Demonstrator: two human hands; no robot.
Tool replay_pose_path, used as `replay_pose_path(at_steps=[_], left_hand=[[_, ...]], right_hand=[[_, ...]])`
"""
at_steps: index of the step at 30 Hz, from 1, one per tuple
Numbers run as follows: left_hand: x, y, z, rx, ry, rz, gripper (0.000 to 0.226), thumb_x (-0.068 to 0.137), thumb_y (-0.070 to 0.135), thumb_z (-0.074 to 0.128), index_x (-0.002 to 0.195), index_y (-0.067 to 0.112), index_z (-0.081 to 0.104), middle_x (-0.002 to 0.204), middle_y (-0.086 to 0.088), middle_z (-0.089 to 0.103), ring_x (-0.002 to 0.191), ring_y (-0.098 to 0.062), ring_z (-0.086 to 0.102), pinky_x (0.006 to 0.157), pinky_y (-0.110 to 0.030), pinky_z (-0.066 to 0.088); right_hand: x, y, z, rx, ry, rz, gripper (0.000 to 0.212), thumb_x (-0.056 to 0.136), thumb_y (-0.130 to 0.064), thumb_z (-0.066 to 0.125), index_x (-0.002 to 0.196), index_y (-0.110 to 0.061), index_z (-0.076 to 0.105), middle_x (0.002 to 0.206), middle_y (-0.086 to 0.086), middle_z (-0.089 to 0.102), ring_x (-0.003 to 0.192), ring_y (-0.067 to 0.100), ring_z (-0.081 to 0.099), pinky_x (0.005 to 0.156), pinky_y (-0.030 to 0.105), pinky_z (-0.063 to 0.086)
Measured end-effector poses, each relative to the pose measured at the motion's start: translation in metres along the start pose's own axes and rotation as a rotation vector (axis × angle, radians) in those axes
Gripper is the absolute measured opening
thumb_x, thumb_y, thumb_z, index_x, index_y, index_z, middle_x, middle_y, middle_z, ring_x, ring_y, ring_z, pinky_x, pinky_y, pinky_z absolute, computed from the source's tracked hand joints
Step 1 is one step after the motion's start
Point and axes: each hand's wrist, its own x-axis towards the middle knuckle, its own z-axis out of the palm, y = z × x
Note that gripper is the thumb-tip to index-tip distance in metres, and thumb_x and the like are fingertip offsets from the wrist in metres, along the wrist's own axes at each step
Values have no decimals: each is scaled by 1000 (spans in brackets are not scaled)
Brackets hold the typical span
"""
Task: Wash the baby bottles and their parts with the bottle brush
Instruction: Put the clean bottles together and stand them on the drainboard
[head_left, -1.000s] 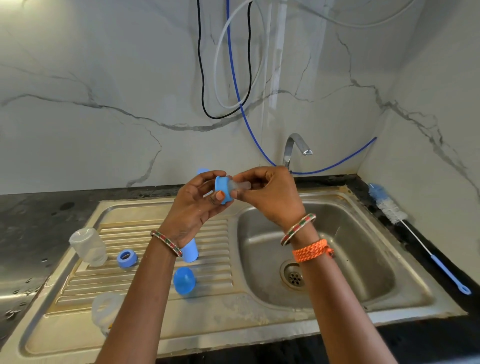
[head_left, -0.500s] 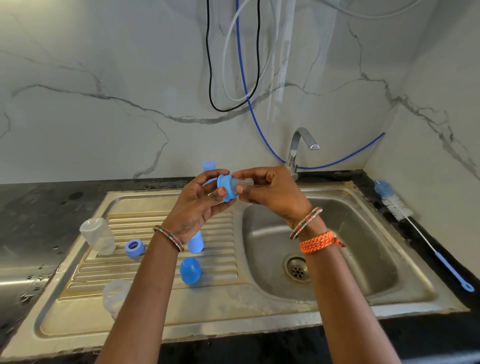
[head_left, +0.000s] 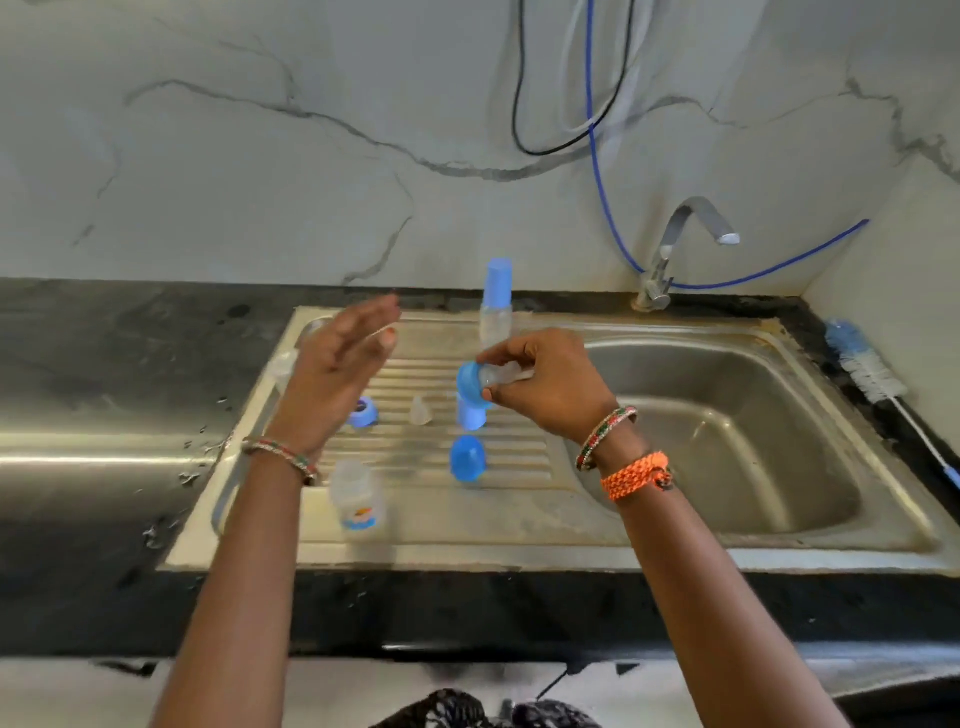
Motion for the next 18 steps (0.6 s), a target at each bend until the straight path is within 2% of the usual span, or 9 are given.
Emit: replay_pose_path(at_steps=[3, 6, 7, 9, 11, 12, 14, 16, 18], left_hand=[[-36, -30, -73, 83, -7, -65, 49, 85, -14, 55, 120, 21, 56, 117, 12, 65, 116, -9, 58, 96, -20, 47], [-68, -66, -103, 127, -89, -256, 67, 76, -26, 54, 119, 24, 50, 119, 16, 59, 122, -15, 51, 107, -33, 39], [-76, -78, -103, 140, -128, -313, 66, 75, -20, 61, 121, 24, 46, 124, 12, 55, 126, -15, 46, 109, -35, 35], [-92, -97, -96, 146, -183, -385, 73, 65, 14, 78, 126, 25, 39, 133, 9, 46, 129, -9, 38, 108, -32, 31], [-96, -113, -83, 170, -192, -391, 88, 52, 47, 76, 128, 29, 36, 135, 12, 42, 127, -1, 36, 104, -26, 30], [-95, -120, -78, 192, -180, -380, 89, 51, 51, 75, 129, 28, 37, 134, 12, 43, 124, -1, 38, 101, -24, 30], [-89, -131, -70, 227, -155, -353, 78, 62, 42, 80, 129, 25, 42, 131, 10, 49, 119, -3, 44, 98, -25, 34], [-84, -139, -65, 244, -146, -341, 65, 69, 32, 82, 125, 25, 49, 128, 6, 56, 117, -7, 49, 101, -32, 38], [-81, -147, -64, 215, -142, -363, 60, 68, 31, 83, 120, 25, 53, 122, 3, 61, 116, -12, 54, 102, -37, 42]], right_hand=[[-6, -17, 41, -44, -132, -19, 23, 74, -12, 73, 96, -15, 74, 87, 1, 67, 76, 9, 57, 69, 14, 44], [-10, -33, 80, -12, -218, -32, 20, 78, -8, 68, 96, -14, 72, 91, 0, 65, 75, 9, 56, 68, 10, 44], [-10, -38, 92, -12, -242, -35, 21, 78, -7, 67, 97, -13, 72, 92, 1, 64, 74, 11, 56, 69, 11, 45], [-11, -46, 114, -19, -275, -36, 22, 78, -5, 65, 98, -12, 72, 96, 4, 65, 79, 17, 59, 78, 24, 50], [-8, -51, 129, -42, -294, -42, 24, 76, -3, 64, 97, -12, 73, 99, 10, 67, 86, 25, 61, 83, 37, 50], [-7, -52, 135, -61, -313, -42, 25, 76, -3, 64, 97, -12, 73, 99, 12, 67, 85, 27, 62, 82, 41, 50], [-4, -57, 144, -124, -350, -41, 26, 76, -3, 63, 98, -13, 73, 97, 13, 67, 81, 27, 60, 81, 41, 50], [-2, -60, 150, -208, -386, -53, 28, 77, -4, 62, 102, -13, 72, 100, 12, 67, 79, 22, 55, 80, 36, 50], [0, -61, 154, -264, -416, -47, 29, 78, -4, 62, 104, -12, 71, 104, 12, 65, 81, 20, 52, 75, 30, 45]])
